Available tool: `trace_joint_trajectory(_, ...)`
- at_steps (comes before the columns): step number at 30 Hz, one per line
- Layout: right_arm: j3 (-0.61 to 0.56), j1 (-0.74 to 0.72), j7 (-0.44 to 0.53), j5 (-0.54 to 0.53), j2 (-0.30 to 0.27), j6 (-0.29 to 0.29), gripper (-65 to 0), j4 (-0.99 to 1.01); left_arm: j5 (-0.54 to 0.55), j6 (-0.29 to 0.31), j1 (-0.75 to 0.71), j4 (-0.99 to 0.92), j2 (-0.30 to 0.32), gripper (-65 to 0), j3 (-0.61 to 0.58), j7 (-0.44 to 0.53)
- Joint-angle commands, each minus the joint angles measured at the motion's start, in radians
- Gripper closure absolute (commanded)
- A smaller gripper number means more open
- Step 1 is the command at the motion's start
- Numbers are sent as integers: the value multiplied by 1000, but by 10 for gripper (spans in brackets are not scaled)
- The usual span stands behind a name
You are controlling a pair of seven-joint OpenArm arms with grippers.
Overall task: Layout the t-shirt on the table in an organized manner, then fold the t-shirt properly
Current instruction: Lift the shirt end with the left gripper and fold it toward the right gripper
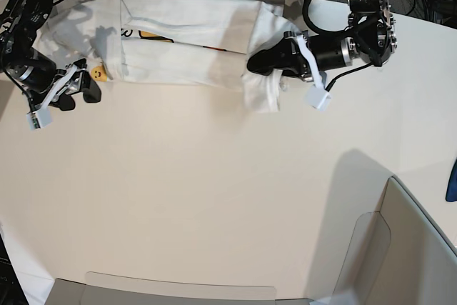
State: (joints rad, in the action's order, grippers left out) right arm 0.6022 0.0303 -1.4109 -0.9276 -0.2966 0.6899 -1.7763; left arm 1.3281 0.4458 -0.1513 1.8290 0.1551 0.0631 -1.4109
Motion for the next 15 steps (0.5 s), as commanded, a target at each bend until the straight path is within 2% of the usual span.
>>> trace_joint_trajectory(1, 29, -11, 15, -20, -26, 4, -437, -17, 29, 3, 25, 11, -9, 0, -16, 15)
trace_joint_trajectory(7, 164, 12, 15, -20, -77, 4, -437, -13, 29, 3, 86, -87, -38, 0, -139, 15)
trace_joint_trajectory(11, 249, 35, 15, -18, -88, 4, -437, -12, 29, 3, 100, -170, -33, 0, -243, 101)
trace_joint_trajectory(15, 273, 58, 15, -18, -94, 4, -437, -12, -2, 3, 126, -225, -10, 0, -351, 178)
